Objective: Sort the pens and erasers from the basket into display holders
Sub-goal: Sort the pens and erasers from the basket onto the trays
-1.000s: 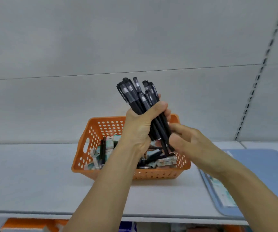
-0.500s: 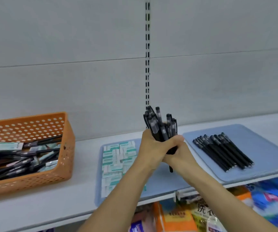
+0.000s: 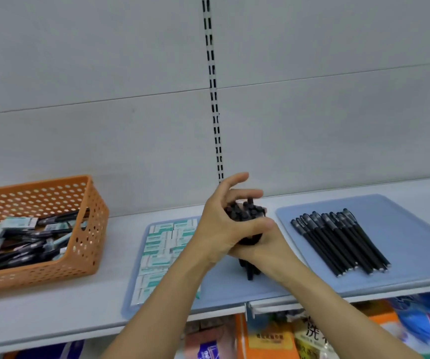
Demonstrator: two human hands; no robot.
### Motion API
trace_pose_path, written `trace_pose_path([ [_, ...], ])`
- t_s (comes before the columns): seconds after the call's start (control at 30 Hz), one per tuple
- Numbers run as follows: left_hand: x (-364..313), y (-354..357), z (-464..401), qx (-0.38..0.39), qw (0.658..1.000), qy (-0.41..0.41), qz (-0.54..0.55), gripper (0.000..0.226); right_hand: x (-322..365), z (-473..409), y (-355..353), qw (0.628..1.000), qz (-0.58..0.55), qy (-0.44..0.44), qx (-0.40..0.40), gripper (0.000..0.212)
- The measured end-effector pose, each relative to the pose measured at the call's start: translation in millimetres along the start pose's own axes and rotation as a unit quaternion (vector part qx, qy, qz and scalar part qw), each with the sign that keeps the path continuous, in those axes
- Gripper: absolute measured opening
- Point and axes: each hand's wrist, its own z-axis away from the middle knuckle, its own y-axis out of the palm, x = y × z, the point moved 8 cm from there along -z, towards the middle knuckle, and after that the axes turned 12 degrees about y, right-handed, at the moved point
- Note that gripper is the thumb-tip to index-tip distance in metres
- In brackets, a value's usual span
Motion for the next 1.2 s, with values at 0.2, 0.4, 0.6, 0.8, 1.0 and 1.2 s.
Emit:
trace_pose_path([
  [0.2, 5, -5, -5, -0.014, 1.0, -0.003, 0.016, 0.04, -23, -6, -3, 0.997, 0.017, 0.075, -0.01, 0.01],
  [0.4, 0, 2, -14, -0.004, 0.999, 0.02, 0.029, 0.028, -22, 4, -2, 0.995, 0.027, 0.089, 0.021, 0.01],
  [0.6, 15, 31, -25, -0.052, 0.997, -0.021, 0.05, 0.035, -8, 14, -124, 0.974, 0.069, 0.111, -0.183, 0.018],
  [0.8, 50, 143, -14, 0.294, 0.898, 0.081, -0.318, 0.056, -51, 30, -254, 0.865, 0.312, 0.277, -0.277, 0.028],
  [1.0, 83, 181, -4, 0.385, 0.842, 0.054, -0.374, 0.061, -74, 36, -268, 0.797, 0.434, 0.316, -0.276, 0.055],
  [1.2, 86, 178, 1, 0.38, 0.845, 0.079, -0.369, 0.067, -80, 44, -251, 0.779, 0.511, 0.243, -0.27, 0.067],
])
